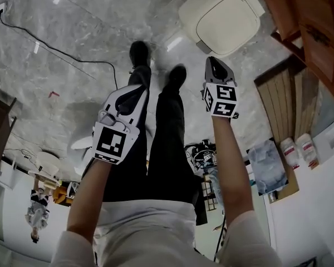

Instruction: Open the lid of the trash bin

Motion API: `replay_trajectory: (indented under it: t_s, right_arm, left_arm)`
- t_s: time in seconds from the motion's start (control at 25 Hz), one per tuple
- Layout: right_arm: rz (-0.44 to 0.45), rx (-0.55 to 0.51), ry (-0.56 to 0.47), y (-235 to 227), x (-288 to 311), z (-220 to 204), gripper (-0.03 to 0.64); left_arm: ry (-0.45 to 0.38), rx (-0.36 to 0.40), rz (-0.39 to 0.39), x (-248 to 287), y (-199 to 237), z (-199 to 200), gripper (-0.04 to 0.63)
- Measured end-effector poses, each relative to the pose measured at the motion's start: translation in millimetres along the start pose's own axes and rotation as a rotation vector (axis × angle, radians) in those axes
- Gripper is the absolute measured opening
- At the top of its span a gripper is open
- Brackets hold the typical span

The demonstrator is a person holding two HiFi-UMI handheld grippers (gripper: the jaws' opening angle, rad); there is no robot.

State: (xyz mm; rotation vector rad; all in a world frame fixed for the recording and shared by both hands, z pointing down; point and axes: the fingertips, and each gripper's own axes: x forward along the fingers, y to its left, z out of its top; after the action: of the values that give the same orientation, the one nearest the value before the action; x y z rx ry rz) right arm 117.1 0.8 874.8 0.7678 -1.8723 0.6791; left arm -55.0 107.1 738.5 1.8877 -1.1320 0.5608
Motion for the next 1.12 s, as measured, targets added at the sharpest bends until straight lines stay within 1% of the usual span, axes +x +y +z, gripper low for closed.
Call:
replay_trajectory:
  t_s: [0.16, 0.32, 0.44, 0.56, 0.72, 0.88, 0.96, 1.04, 1.12]
  right_arm:
    - [-0.005, 0.013, 0.028, -0.6, 20.7, -17.1, 0.035]
    - [-0.020, 0.059, 0.054, -5.0, 39.1, -32.0, 0.035]
    - [-0.042, 0.075, 0.064, -10.4, 48.1, -38.0, 0.037]
    - [-0.055, 0.072, 0.076, -12.4, 57.3, -40.9, 0.037]
    - [-0.082, 0.025, 0.083, -10.2, 60.4, -41.5, 0.035]
    - [-0.107, 0.082, 0.105, -11.7, 63.9, -43.2, 0.035]
    - [-0.121, 0.087, 0.122, -11.1, 65.0, -42.9, 0.037]
    - [-0.118, 0.107, 0.129, -11.4, 64.7, -41.9, 0.037]
    - [-0.094, 0.124, 0.129, -12.2, 62.9, -40.0, 0.035]
  left_arm:
    - [0.006, -0.001, -0.012, 10.9, 2.3, -7.5, 0.018]
    - [0.008, -0.012, -0.011, 19.8, 4.7, -11.4, 0.018]
    - [0.015, -0.019, -0.016, 25.8, 5.6, -16.4, 0.018]
    - [0.019, -0.023, -0.016, 28.4, 7.7, -20.8, 0.018]
    - [0.024, -0.033, -0.017, 29.5, 8.3, -24.1, 0.018]
    - [0.027, -0.034, -0.020, 32.3, 7.1, -22.5, 0.018]
    - [0.025, -0.031, -0.020, 32.5, 6.0, -20.2, 0.018]
    - [0.022, -0.026, -0.021, 32.3, 4.2, -17.3, 0.018]
    - [0.019, -0.020, -0.024, 31.3, 1.6, -13.7, 0.018]
